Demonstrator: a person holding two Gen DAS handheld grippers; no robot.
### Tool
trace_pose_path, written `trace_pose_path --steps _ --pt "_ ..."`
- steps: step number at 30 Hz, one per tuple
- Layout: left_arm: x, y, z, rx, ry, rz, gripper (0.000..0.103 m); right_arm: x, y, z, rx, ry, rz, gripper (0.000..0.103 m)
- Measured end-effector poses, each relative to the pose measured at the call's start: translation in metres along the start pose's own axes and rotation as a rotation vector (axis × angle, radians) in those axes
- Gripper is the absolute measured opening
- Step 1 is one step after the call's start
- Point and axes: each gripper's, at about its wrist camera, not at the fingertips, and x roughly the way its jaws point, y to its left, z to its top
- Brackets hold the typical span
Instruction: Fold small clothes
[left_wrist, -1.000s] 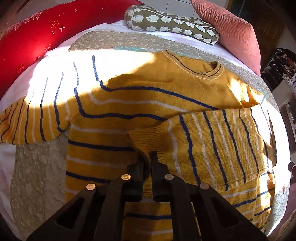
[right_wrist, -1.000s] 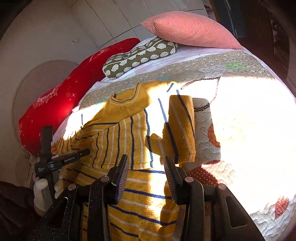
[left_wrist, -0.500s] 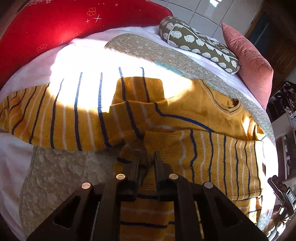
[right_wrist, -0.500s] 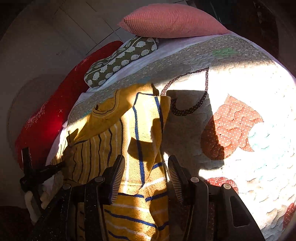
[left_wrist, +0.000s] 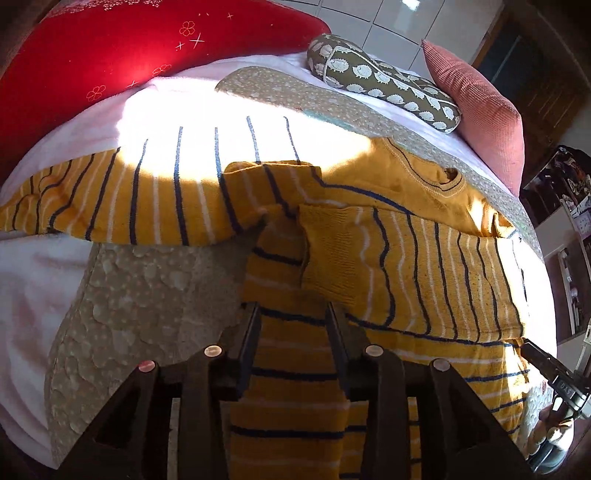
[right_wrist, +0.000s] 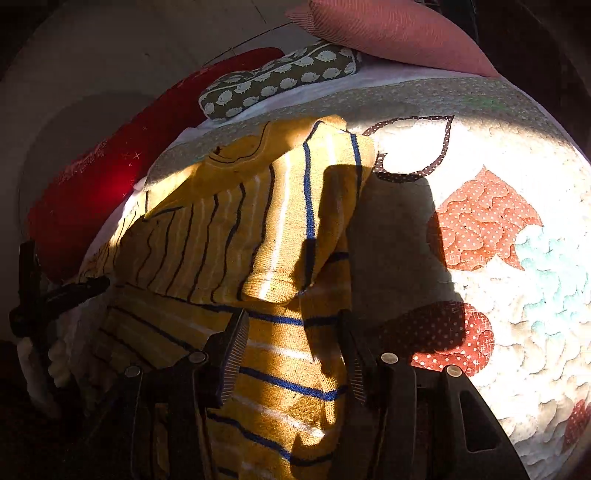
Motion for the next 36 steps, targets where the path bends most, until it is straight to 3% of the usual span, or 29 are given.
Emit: trace_pose_path --steps 2,3,5,6,7,14,17,18,21,22,23,26,29,31,36 --pt "0.014 -0.009 0.009 0.000 0.001 0.004 0.035 0.011 0.011 0.002 -0.079 -0.004 -0.135 0.053" --pt "0.023 -0.013 0.012 0.010 0.008 0.063 0.035 0.015 0.013 0.005 -0.099 -0.013 -0.185 0.052" --pt "0.042 -0.015 0.015 0.012 0.030 0.135 0.035 0.022 0.007 0.011 -0.089 -0.036 -0.244 0.038" --pt "0.048 -0.014 0.015 0.010 0.040 0.145 0.035 0.022 -0.001 0.015 -0.061 -0.039 -0.229 0.019" --pt "0.049 -0.014 0.015 0.011 0.034 0.154 0.035 0.021 -0.012 0.017 -0.010 -0.044 -0.221 0.010" --pt "0.049 -0.017 0.014 0.040 0.022 0.182 0.036 -0.025 -0.108 0.003 0.397 -0.152 -0.290 0.010" --pt "0.049 -0.017 0.013 0.038 0.015 0.182 0.037 -0.045 -0.121 0.002 0.439 -0.201 -0.202 0.011" --pt "0.049 -0.016 0.013 0.037 0.013 0.181 0.038 -0.048 -0.116 0.004 0.415 -0.202 -0.139 0.016" --pt "0.049 -0.015 0.012 0.029 0.009 0.181 0.039 -0.040 -0.075 0.014 0.214 -0.146 -0.060 0.058" --pt "0.050 -0.015 0.012 0.029 0.010 0.183 0.039 -0.031 -0.055 0.016 0.121 -0.120 -0.060 0.058" --pt "0.050 -0.016 0.012 0.029 0.010 0.184 0.039 -0.024 -0.042 0.016 0.048 -0.101 -0.066 0.058" --pt "0.050 -0.016 0.013 0.034 0.012 0.189 0.039 0.009 -0.011 0.016 -0.147 -0.041 -0.202 0.058" --pt "0.051 -0.016 0.013 0.031 0.011 0.190 0.040 0.037 -0.004 0.027 -0.186 -0.017 -0.212 0.058" --pt "0.051 -0.016 0.013 0.029 0.010 0.189 0.040 0.041 -0.012 0.038 -0.120 -0.024 -0.140 0.023" --pt "0.052 -0.016 0.013 0.037 0.005 0.188 0.043 0.025 -0.071 0.041 0.218 -0.080 -0.086 0.017"
